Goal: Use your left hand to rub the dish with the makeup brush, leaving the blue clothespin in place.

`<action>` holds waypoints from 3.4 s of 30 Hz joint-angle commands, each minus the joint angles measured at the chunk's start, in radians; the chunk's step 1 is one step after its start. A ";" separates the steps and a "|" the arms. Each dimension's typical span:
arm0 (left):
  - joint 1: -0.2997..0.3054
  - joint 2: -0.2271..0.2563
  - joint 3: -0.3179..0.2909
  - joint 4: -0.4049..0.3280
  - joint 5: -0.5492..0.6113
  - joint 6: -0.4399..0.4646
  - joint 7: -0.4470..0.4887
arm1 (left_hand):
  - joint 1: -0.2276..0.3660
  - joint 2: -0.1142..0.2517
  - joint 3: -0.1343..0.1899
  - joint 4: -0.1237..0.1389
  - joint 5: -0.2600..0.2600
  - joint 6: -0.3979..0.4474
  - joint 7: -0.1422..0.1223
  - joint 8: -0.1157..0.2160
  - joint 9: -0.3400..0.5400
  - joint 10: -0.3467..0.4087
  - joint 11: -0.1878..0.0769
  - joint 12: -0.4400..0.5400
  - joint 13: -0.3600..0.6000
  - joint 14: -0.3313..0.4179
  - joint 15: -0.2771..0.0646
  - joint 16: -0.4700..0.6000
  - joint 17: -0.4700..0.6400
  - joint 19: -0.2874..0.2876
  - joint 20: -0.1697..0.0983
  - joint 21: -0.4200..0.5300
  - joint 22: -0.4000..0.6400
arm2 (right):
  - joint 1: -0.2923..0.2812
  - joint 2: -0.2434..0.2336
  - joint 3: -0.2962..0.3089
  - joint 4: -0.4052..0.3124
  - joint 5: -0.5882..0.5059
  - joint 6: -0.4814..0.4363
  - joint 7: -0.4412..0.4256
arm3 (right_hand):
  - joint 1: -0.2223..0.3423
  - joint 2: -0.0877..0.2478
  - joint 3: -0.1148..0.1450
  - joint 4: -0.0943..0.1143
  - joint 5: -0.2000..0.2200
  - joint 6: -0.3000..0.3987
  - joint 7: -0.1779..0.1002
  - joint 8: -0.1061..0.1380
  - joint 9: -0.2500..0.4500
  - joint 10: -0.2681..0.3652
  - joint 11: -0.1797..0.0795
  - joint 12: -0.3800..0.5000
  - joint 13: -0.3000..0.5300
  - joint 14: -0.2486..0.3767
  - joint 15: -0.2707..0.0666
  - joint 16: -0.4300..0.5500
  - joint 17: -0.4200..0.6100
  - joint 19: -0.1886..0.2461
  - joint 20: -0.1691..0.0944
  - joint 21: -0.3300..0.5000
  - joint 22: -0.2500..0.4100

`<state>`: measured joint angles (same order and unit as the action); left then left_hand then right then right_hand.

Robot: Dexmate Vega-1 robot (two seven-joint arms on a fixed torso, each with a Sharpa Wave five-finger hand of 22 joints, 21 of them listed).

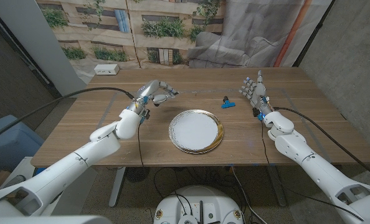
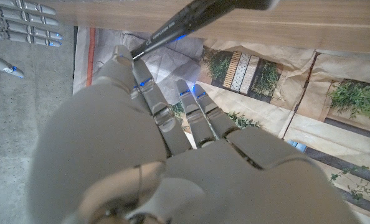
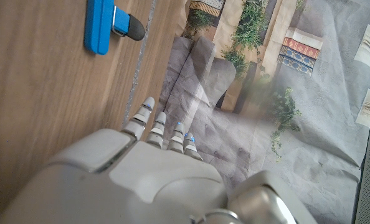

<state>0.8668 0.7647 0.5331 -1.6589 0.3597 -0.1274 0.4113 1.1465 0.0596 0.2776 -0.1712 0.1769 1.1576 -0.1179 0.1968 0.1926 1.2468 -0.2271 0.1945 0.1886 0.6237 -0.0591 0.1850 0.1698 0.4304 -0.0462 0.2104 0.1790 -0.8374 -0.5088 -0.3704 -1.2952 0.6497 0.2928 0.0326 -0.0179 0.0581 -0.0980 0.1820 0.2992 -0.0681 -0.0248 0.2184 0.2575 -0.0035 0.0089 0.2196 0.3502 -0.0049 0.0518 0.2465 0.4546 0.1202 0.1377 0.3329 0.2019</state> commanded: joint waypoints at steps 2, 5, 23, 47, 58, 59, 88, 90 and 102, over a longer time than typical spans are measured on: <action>-0.043 0.043 0.023 0.105 0.118 -0.106 0.054 | 0.004 0.008 -0.004 0.001 0.005 0.004 0.000 0.004 0.004 0.013 -0.001 0.008 0.004 0.011 -0.163 0.004 0.004 0.006 -0.021 0.007 0.003 | 0.000 0.000 0.000 0.000 0.000 -0.001 0.000 | -0.004 0.107 -0.003 0.008 0.007 -0.009 0.000 0.005 0.002 -0.005 0.003 0.007 0.003 -0.005 0.004 0.002 0.001 -0.001 0.004 0.007 0.006; -0.056 0.049 0.030 0.133 0.142 -0.137 0.070 | 0.004 0.008 -0.005 0.001 0.005 0.005 -0.001 0.004 0.004 0.013 -0.001 0.008 0.004 0.012 -0.164 0.004 0.004 0.005 -0.022 0.006 0.003 | 0.000 0.000 0.000 0.000 0.000 -0.001 0.000 | -0.004 0.107 -0.003 0.008 0.007 -0.008 0.000 0.005 0.002 -0.004 0.006 0.007 0.003 -0.004 0.004 0.003 0.001 -0.001 0.004 0.007 0.006; -0.124 0.074 0.094 0.246 0.325 -0.203 0.173 | 0.005 0.008 -0.008 0.002 0.005 0.006 -0.006 0.004 0.004 0.015 0.000 0.008 0.004 0.013 -0.165 0.003 0.004 0.003 -0.026 0.005 0.003 | 0.000 0.000 0.000 0.000 0.000 -0.001 0.000 | -0.004 0.107 -0.003 0.008 0.008 -0.009 0.000 0.005 0.002 -0.006 0.002 0.007 0.003 -0.005 0.005 0.002 0.001 -0.001 0.004 0.007 0.006; -0.199 0.091 0.187 0.347 0.426 -0.199 0.215 | 0.006 0.009 -0.012 0.003 0.005 0.008 -0.011 0.005 0.003 0.015 -0.001 0.008 0.004 0.014 -0.166 0.002 0.004 0.002 -0.031 0.003 0.003 | 0.000 0.000 0.000 0.000 0.000 -0.001 0.000 | -0.004 0.107 -0.003 0.008 0.008 -0.010 0.000 0.004 0.002 -0.006 0.004 0.006 0.003 -0.005 0.005 0.002 0.000 -0.002 0.004 0.006 0.006; -0.214 0.087 0.211 0.373 0.432 -0.185 0.225 | 0.005 0.009 -0.014 0.003 0.004 0.009 -0.011 0.005 0.003 0.017 -0.001 0.008 0.004 0.014 -0.166 0.002 0.004 0.000 -0.032 0.003 0.003 | 0.000 0.000 0.000 0.000 0.000 -0.001 0.000 | -0.004 0.107 -0.003 0.008 0.008 -0.009 0.000 0.005 0.002 -0.005 0.003 0.007 0.003 -0.005 0.007 0.002 0.000 -0.002 0.005 0.006 0.006; -0.216 0.087 0.213 0.377 0.431 -0.187 0.225 | 0.005 0.009 -0.014 0.003 0.004 0.009 -0.012 0.005 0.003 0.017 -0.001 0.008 0.004 0.014 -0.166 0.002 0.004 0.000 -0.033 0.002 0.003 | 0.000 0.000 0.000 0.000 0.000 -0.001 0.000 | -0.004 0.107 -0.003 0.008 0.008 -0.009 -0.001 0.005 0.002 -0.005 0.003 0.007 0.003 -0.005 0.006 0.002 0.000 -0.001 0.004 0.007 0.006; -0.276 0.069 0.293 0.475 0.445 -0.199 0.224 | 0.005 0.009 -0.017 0.004 0.005 0.011 -0.012 0.005 0.003 0.018 -0.001 0.008 0.004 0.016 -0.166 0.002 0.004 -0.001 -0.034 0.002 0.003 | 0.000 0.000 0.000 0.000 0.000 -0.001 0.000 | -0.004 0.107 -0.003 0.008 0.008 -0.008 0.000 0.005 0.002 -0.004 0.006 0.007 0.003 -0.005 0.008 0.002 0.000 -0.001 0.005 0.007 0.006; -0.275 0.068 0.295 0.477 0.442 -0.196 0.220 | 0.005 0.009 -0.018 0.003 0.005 0.012 -0.012 0.006 0.002 0.018 0.000 0.008 0.004 0.016 -0.166 0.001 0.004 0.000 -0.034 0.002 0.003 | 0.000 0.000 0.000 0.000 0.000 -0.001 0.000 | -0.004 0.107 -0.003 0.008 0.008 -0.010 0.000 0.005 0.002 -0.004 0.006 0.007 0.003 -0.005 0.007 0.002 0.000 -0.001 0.005 0.007 0.006; -0.277 0.077 0.310 0.459 0.462 -0.170 0.195 | 0.004 0.009 -0.020 0.004 0.006 -0.004 -0.021 -0.001 0.002 0.010 -0.001 0.004 0.003 0.017 -0.166 0.002 0.005 -0.001 -0.033 0.001 0.003 | 0.000 0.000 0.000 0.000 0.000 -0.001 0.000 | -0.004 0.107 -0.003 0.008 0.008 -0.011 -0.001 0.004 0.002 -0.004 0.003 0.007 0.003 -0.005 0.006 0.002 0.000 -0.001 0.005 0.007 0.006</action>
<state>0.5924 0.8350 0.8297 -1.1884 0.8091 -0.3194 0.6262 1.1517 0.0595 0.2610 -0.1660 0.1758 1.1608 -0.1291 0.1962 0.1927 1.2556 -0.2254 0.1945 0.1882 0.6307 -0.0626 0.1850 0.1698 0.4303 -0.0461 0.2104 0.1790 -0.8374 -0.5089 -0.3704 -1.2952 0.6498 0.2920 0.0325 -0.0179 0.0581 -0.0980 0.1820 0.3035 -0.0681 -0.0248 0.2184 0.2575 -0.0036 0.0089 0.2196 0.3502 -0.0050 0.0518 0.2465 0.4546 0.1202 0.1377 0.3329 0.2018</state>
